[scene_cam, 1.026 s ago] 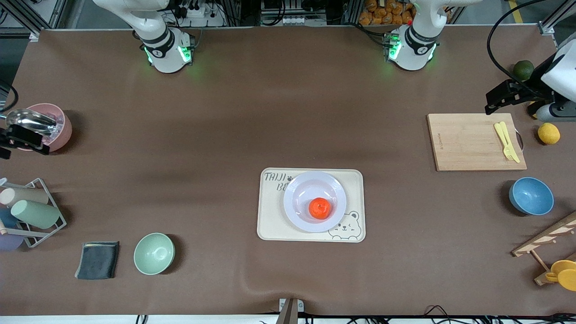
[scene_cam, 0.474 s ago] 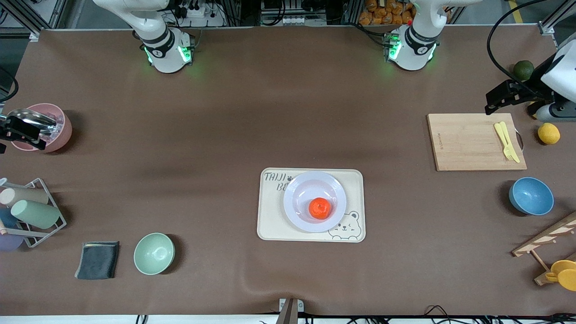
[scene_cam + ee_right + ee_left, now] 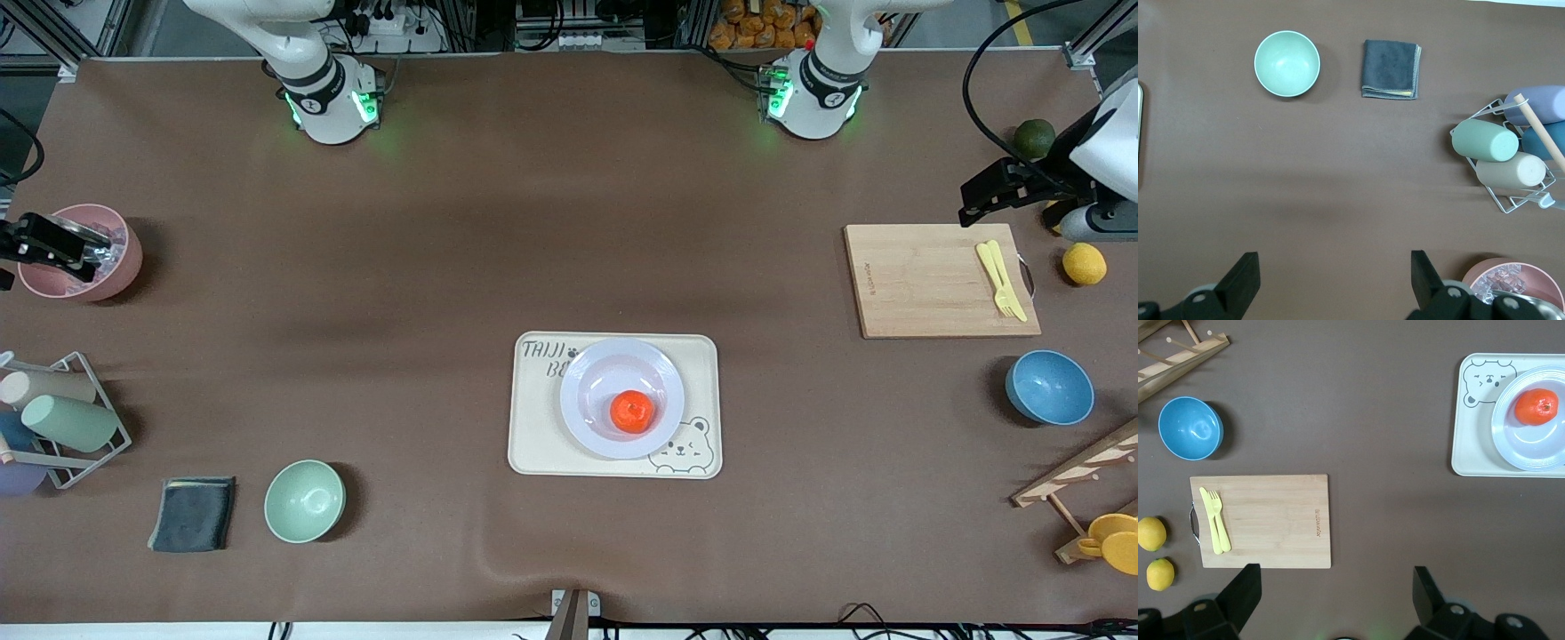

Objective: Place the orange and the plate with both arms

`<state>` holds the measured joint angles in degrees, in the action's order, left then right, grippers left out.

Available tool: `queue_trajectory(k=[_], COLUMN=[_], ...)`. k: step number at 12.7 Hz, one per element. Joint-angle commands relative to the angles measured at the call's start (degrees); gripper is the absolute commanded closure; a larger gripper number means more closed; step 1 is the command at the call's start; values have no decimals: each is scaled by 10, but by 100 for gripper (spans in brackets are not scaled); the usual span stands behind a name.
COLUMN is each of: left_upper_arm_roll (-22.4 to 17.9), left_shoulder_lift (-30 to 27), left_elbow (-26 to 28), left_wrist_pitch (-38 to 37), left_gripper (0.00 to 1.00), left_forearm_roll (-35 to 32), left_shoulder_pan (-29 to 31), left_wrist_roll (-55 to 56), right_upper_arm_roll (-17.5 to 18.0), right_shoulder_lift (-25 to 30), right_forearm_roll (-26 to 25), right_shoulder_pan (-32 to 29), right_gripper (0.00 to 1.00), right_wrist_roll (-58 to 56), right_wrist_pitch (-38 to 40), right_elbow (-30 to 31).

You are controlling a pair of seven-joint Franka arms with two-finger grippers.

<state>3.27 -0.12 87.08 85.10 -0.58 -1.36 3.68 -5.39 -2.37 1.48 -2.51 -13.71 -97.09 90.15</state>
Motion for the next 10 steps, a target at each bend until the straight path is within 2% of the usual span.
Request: queue_trajectory(k=[1, 10], left_upper_arm_roll=[2, 2], left_shoulder_lift=[-1, 0], left_elbow=[-3, -3], left_wrist_pitch=[-5, -5], left_gripper=[0, 0], left_forearm_roll=[3, 3], left_shoulder_pan=[3, 3], left_wrist_roll=[3, 3], right_upper_arm_roll=[14, 16], right_shoulder_lift=[19, 13], right_forearm_roll=[-27, -26], right_shoulder_pan=[-2, 0], right_gripper=[0, 0], right_wrist_roll=[16, 39], right_wrist_pitch=[-8, -6], right_elbow=[20, 9])
